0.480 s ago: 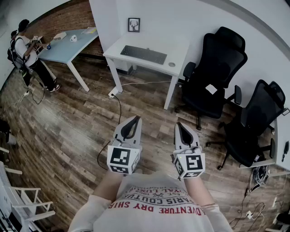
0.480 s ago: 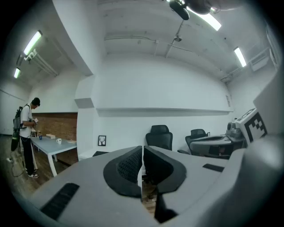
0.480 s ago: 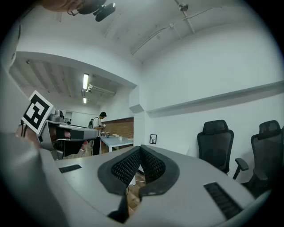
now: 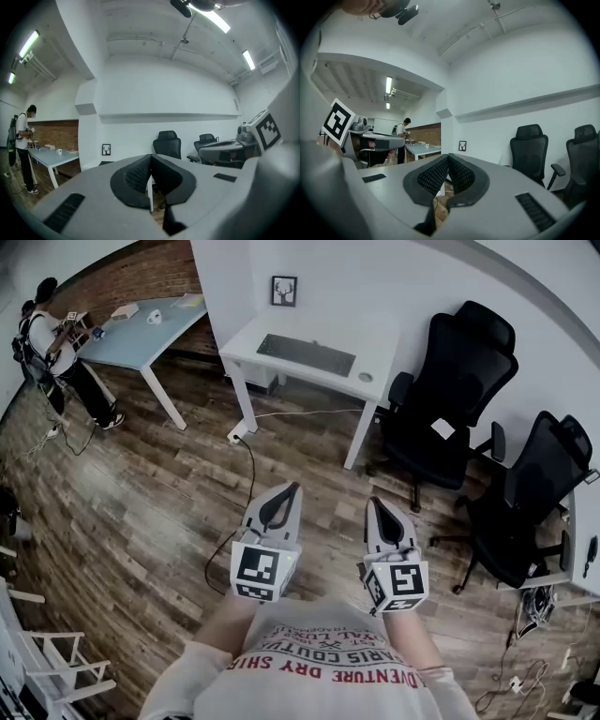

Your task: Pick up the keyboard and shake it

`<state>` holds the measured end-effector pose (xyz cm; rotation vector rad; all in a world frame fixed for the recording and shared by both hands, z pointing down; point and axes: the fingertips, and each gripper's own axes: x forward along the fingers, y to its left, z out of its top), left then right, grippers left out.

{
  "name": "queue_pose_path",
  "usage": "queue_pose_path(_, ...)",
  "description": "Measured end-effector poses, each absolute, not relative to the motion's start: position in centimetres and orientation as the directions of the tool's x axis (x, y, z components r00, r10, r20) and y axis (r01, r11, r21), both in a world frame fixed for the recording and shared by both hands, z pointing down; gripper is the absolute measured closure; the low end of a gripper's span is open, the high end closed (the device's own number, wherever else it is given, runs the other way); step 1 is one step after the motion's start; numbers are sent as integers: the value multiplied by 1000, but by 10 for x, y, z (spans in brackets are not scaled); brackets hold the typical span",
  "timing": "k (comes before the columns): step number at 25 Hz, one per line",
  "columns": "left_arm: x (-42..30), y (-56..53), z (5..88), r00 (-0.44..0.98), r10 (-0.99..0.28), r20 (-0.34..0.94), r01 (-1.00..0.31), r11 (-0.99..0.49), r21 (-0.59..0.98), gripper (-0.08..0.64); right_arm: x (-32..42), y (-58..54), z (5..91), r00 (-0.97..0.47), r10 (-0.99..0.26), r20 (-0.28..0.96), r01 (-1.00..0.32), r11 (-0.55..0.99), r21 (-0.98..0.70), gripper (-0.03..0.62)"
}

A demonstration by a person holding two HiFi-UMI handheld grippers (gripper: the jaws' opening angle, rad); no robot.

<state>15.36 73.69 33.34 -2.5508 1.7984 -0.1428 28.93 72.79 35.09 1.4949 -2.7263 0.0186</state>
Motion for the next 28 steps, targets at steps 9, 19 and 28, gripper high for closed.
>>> queue_pose_path(9,73,736,349,300,-951,80,-948,-306,-85,534,216,718,376,-534,-843,68,-846,530,-61,566)
queue_pose_path(19,13,710,373,170,-980,107,-983,-176,-57,534,151,682,403,-621,-773,132,-782,623,-34,566)
queue_pose_path(28,-5,612,374,70,-989,132,-995,-79,-59,534,127,571,409,-700,-697,157,-712,697,-79,566)
